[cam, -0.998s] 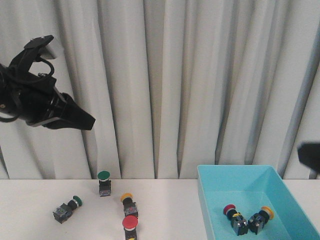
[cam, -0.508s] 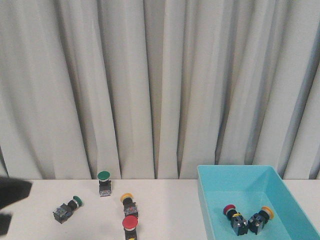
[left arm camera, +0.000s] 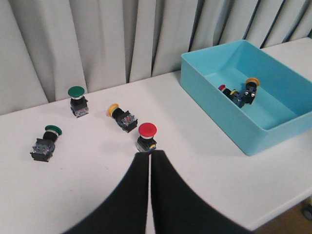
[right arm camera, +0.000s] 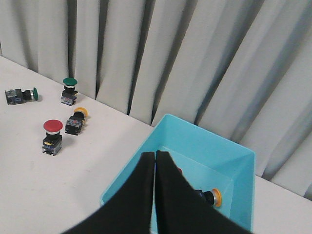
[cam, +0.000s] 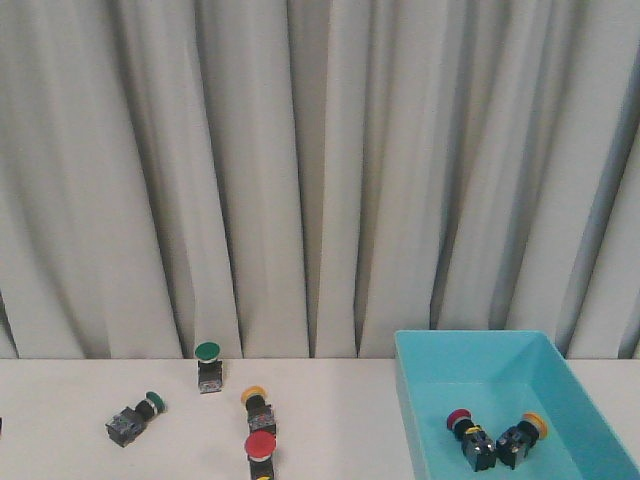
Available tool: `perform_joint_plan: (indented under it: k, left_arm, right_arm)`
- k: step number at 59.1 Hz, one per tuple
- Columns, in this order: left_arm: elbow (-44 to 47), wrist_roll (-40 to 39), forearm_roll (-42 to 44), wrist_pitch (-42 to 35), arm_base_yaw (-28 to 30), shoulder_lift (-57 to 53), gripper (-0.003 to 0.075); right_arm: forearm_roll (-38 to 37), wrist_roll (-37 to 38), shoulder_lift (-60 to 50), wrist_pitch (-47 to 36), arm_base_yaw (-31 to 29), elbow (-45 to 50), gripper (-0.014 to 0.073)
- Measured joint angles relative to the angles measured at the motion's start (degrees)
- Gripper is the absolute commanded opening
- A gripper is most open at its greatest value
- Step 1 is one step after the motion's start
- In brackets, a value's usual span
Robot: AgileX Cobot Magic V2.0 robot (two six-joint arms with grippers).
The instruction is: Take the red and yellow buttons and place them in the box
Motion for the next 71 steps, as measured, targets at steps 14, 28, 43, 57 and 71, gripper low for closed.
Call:
perform_joint_plan:
  k: [14,28,43,57,71]
  left_arm:
    - [0.0,-0.1,0.0,2.2,0.0,0.0,-0.0006]
    - [3.8,1.0,5.7,-2.6,0.0,-0.4,-0.0006]
    - [30.8,1.4,9.1,-30.9,0.0,-13.4,-0.0006]
    - [47.9,1.6,9.1,-38.4,1.6,-30.8,-0.0006]
    - [48.3,6.6,10.3,-33.1,9.9,-41.0,-0.0006]
  right_arm:
    - [0.0,0.1,0.0,0.0,0.0,0.0,-0.0004]
    - [0.0,0.1,0.0,0.0,0.0,0.0,-0.0004]
    - [0.0,0.1,0.0,0.0,0.0,0.0,-0.0004]
    - [0.0,0.1,0.0,0.0,0.0,0.0,-0.0004]
    - [0.0,0.1,0.0,0.0,0.0,0.0,-0.0004]
